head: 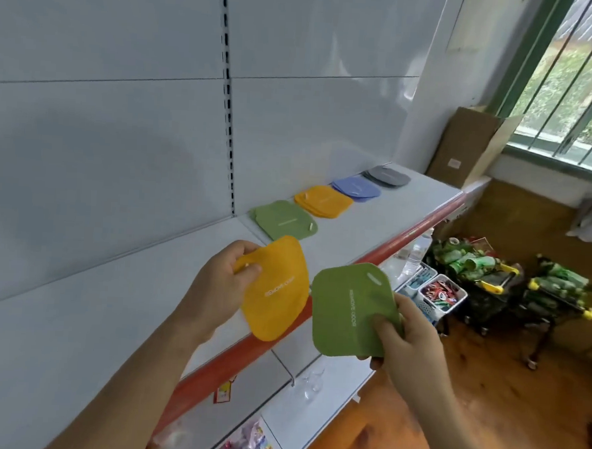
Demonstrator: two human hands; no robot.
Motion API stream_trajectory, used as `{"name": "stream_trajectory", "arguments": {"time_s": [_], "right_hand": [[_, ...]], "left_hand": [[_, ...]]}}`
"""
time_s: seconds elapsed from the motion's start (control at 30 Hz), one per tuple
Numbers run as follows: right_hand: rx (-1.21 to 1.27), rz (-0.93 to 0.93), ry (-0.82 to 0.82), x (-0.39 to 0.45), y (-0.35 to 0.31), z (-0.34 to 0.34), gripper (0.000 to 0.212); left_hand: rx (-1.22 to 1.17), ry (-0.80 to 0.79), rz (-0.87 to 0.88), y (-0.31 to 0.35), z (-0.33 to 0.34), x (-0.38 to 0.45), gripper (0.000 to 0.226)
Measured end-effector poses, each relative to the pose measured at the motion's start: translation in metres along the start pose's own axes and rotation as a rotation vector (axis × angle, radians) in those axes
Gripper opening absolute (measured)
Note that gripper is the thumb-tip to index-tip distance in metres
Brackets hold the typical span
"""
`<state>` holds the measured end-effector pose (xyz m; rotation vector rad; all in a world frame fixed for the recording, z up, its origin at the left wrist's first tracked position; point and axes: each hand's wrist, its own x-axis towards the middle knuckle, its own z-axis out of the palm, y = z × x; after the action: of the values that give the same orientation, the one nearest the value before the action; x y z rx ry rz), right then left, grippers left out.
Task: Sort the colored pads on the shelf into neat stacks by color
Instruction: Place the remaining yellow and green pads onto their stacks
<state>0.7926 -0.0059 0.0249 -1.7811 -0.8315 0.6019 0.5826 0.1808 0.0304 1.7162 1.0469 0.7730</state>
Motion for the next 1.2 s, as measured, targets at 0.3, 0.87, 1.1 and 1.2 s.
{"name": "stream_trajectory", "arguments": {"time_s": [0.3,0.87,1.1,1.2], "right_hand": [[-0.065,-0.044,-0.058,0.151,-0.011,0.009,0.039],[-0.218,-0.292,-0.562,0.336,-0.005,0.126,0.029],[-0.612,-0.693,-0.472,0.336,0.0,0.131,0.062],[-0.633,-0.772,-0.411,0.347,0.007,0.123,0.059]], "left_hand": [[0.033,0.252,0.042,0.013,0.008,0.119,0.023],[0.021,0.701,-0.176,0.022,0.017,0.134,0.025],[0.002,0.777,-0.216,0.025,0.047,0.129,0.022],[0.008,0.762,-0.221,0.022,0.057,0.133,0.025]]}}
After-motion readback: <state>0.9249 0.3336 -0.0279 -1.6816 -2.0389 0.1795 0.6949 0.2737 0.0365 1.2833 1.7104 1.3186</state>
